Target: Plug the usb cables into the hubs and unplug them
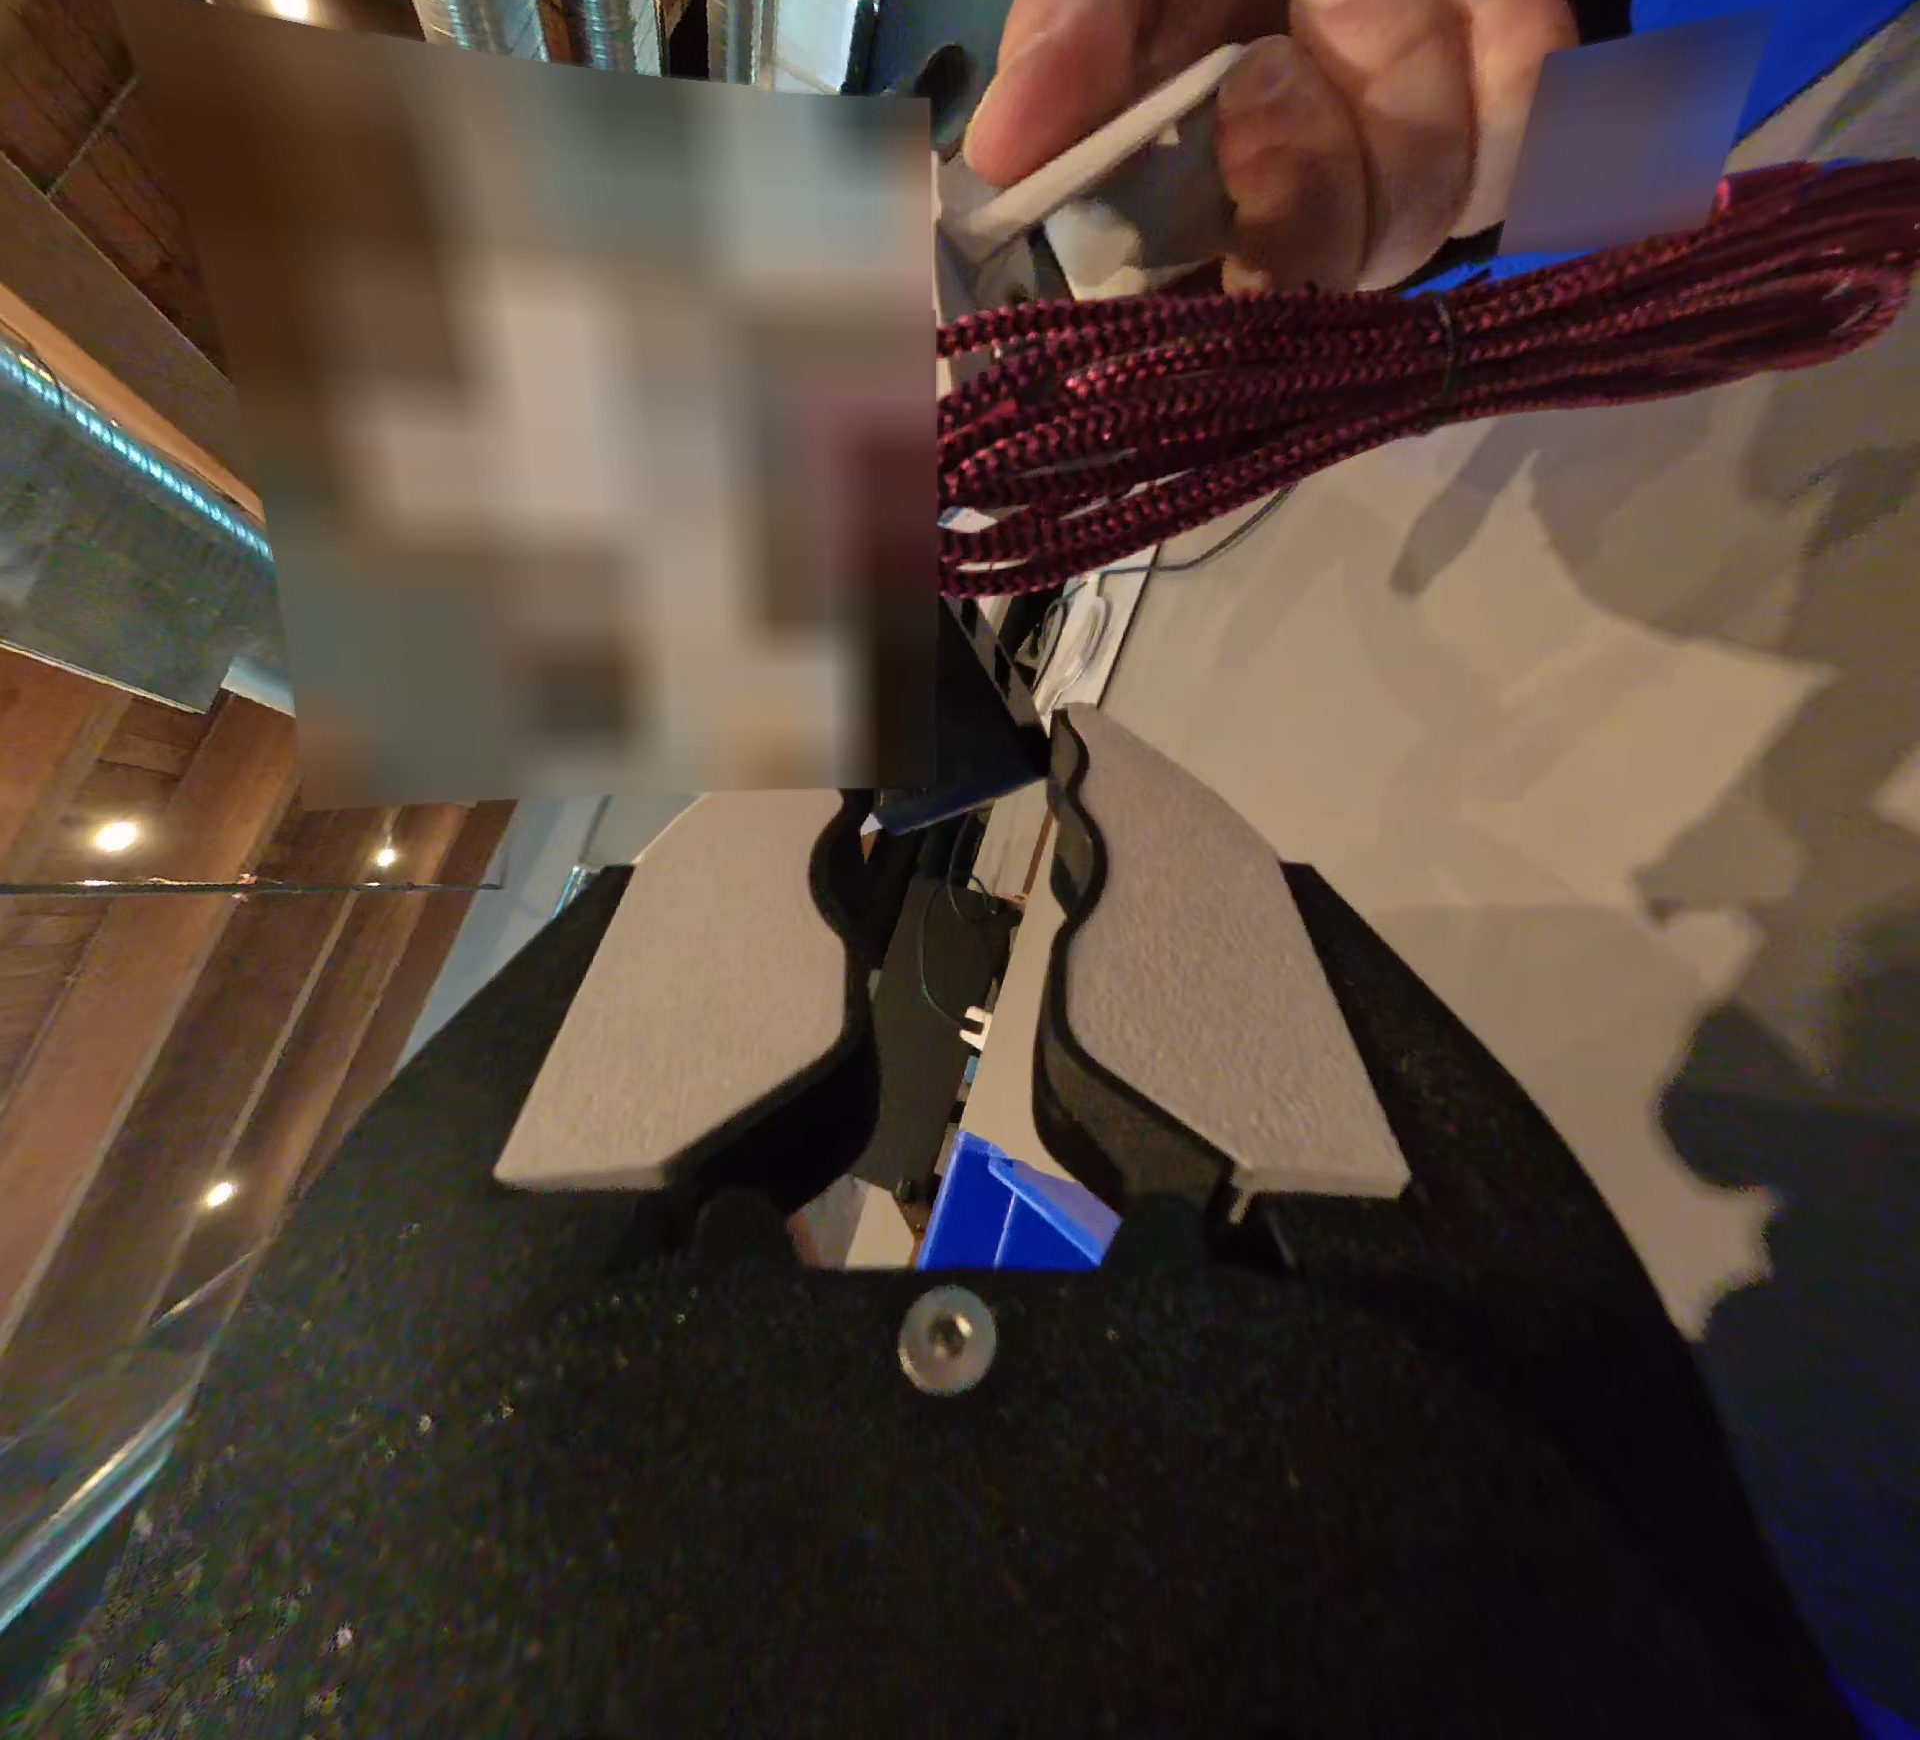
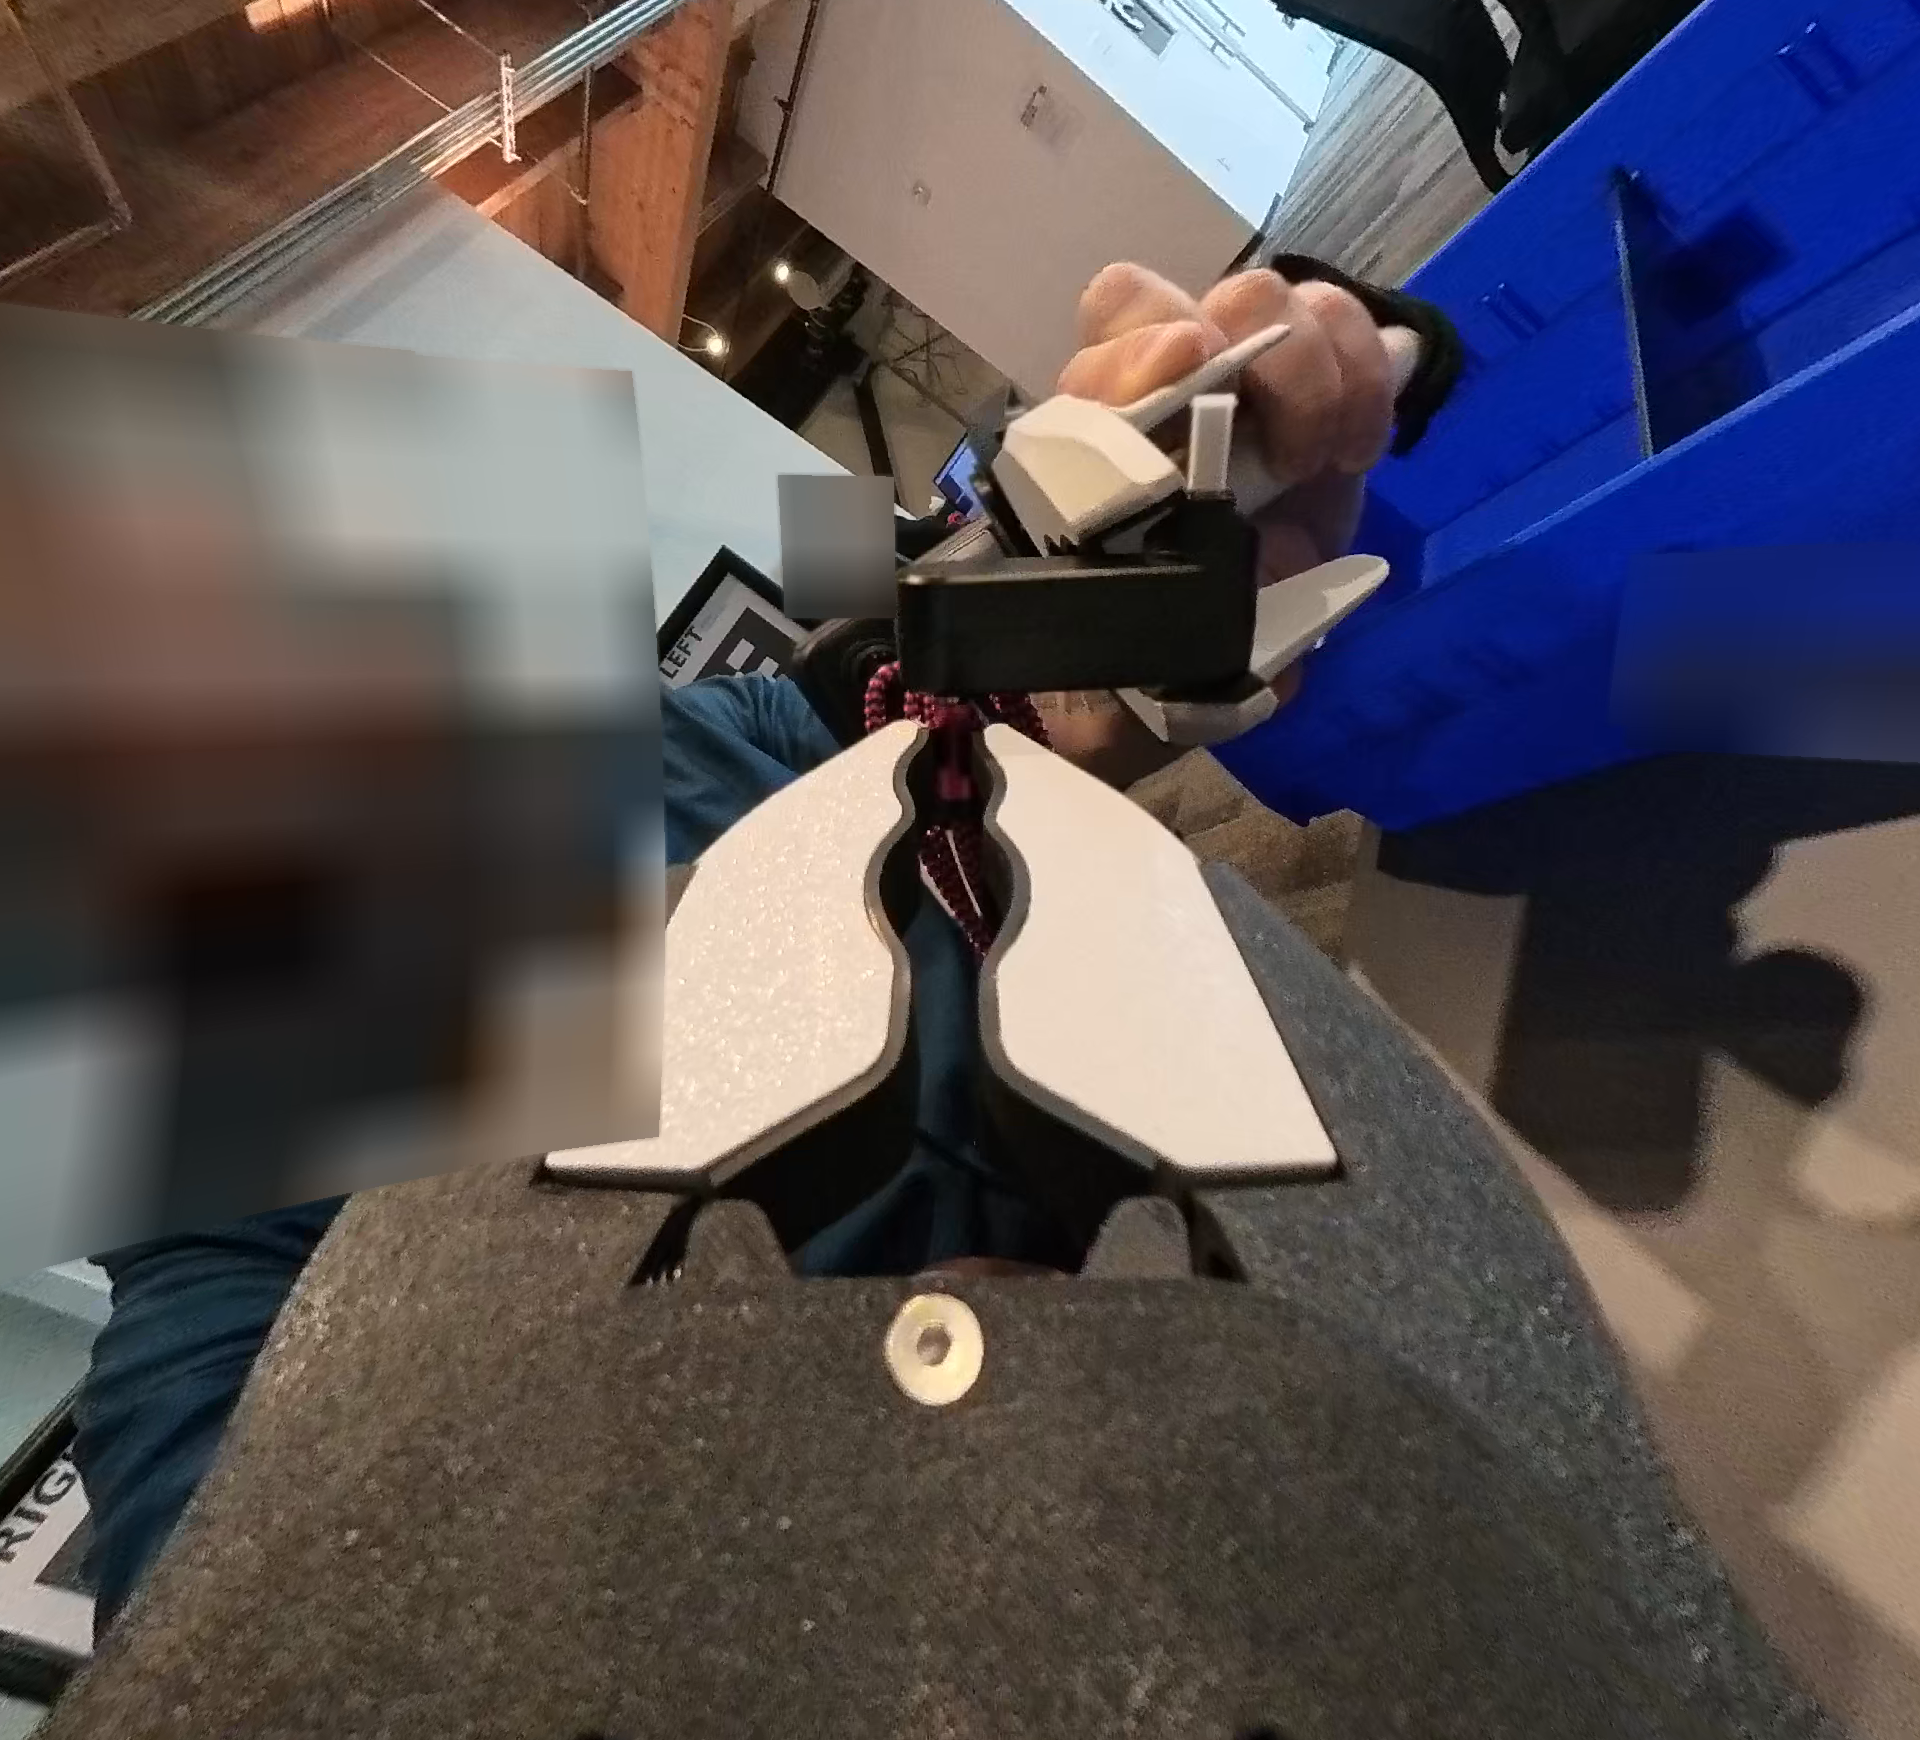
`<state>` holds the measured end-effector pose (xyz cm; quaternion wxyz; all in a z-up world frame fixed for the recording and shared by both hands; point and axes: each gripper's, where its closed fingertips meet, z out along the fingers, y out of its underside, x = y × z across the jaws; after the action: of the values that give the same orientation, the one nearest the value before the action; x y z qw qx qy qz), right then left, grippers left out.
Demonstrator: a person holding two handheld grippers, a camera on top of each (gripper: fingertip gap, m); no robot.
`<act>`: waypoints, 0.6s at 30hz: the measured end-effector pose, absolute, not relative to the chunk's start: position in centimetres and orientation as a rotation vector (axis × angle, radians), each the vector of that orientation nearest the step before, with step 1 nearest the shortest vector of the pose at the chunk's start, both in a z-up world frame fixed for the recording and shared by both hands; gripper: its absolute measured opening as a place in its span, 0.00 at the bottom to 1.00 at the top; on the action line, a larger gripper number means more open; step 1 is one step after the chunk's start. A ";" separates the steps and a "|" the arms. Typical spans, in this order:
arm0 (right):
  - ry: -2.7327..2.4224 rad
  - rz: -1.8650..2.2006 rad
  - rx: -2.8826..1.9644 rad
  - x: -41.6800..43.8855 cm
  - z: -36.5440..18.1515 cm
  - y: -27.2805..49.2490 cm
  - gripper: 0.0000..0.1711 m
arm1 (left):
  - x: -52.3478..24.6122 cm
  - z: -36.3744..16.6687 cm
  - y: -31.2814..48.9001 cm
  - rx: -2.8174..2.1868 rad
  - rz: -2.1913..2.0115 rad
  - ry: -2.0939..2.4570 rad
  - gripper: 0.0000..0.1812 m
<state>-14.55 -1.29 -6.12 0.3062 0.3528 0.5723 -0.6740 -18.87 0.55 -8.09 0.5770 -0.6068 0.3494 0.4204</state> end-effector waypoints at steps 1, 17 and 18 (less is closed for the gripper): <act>1.515 -1.783 0.940 -14.6 -6.2 -1.3 0.03 | -18.9 -8.2 0.6 -1.428 1.006 0.834 0.18; 1.502 -1.746 0.998 -14.7 -7.1 -0.1 0.03 | -18.6 -9.0 0.7 -1.453 1.042 0.928 0.17; 1.512 -1.734 0.991 -14.5 -7.2 -0.2 0.03 | -18.4 -9.0 0.7 -1.454 1.031 0.941 0.17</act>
<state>-14.54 -0.16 -7.19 0.3130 0.3758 0.5734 -0.6573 -18.43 0.66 -9.01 0.5338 -0.6099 0.3950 0.4326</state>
